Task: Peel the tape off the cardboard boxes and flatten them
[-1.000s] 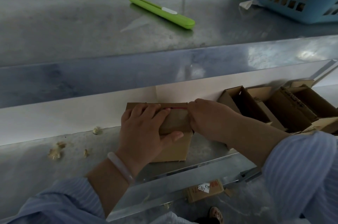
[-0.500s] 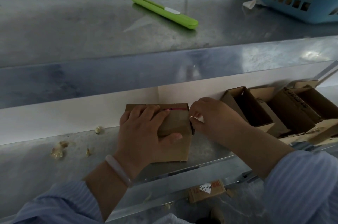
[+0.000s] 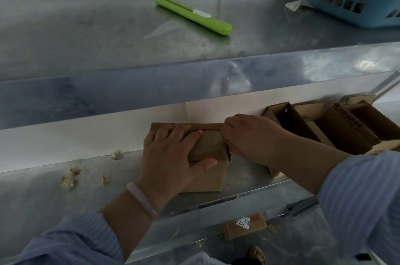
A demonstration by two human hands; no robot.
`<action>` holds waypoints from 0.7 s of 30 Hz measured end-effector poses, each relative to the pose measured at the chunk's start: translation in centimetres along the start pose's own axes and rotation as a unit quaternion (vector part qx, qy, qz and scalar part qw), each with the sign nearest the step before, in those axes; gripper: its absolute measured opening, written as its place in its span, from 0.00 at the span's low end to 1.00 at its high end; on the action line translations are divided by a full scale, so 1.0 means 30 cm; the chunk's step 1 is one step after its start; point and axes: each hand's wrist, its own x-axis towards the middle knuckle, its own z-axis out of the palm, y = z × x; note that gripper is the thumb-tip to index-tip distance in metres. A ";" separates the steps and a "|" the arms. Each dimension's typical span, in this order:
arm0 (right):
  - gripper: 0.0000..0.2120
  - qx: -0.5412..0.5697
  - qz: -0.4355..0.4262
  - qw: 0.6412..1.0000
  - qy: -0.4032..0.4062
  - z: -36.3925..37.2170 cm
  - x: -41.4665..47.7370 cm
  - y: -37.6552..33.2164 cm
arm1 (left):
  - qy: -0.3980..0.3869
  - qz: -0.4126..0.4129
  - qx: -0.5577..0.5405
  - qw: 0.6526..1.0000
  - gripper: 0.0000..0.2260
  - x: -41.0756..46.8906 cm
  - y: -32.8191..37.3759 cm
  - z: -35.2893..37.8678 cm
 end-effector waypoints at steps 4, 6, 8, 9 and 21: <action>0.08 0.028 0.026 0.999 0.003 0.021 -0.006 0.020 | 0.000 0.004 0.000 1.000 0.32 0.002 0.003 -0.002; 0.02 0.086 0.097 0.992 -0.007 0.012 -0.013 0.030 | -0.001 0.002 -0.004 1.000 0.32 -0.001 0.002 -0.005; 0.03 0.225 0.181 0.957 -0.017 -0.002 -0.028 0.030 | -0.009 -0.004 -0.008 1.000 0.33 -0.004 -0.004 -0.008; 0.04 0.290 0.205 0.935 -0.020 -0.006 -0.033 0.023 | -0.012 -0.008 -0.008 1.000 0.34 -0.006 -0.009 -0.010; 0.11 0.448 0.375 0.808 -0.069 -0.008 -0.004 -0.040 | -0.007 0.004 -0.005 1.000 0.33 -0.006 -0.003 -0.001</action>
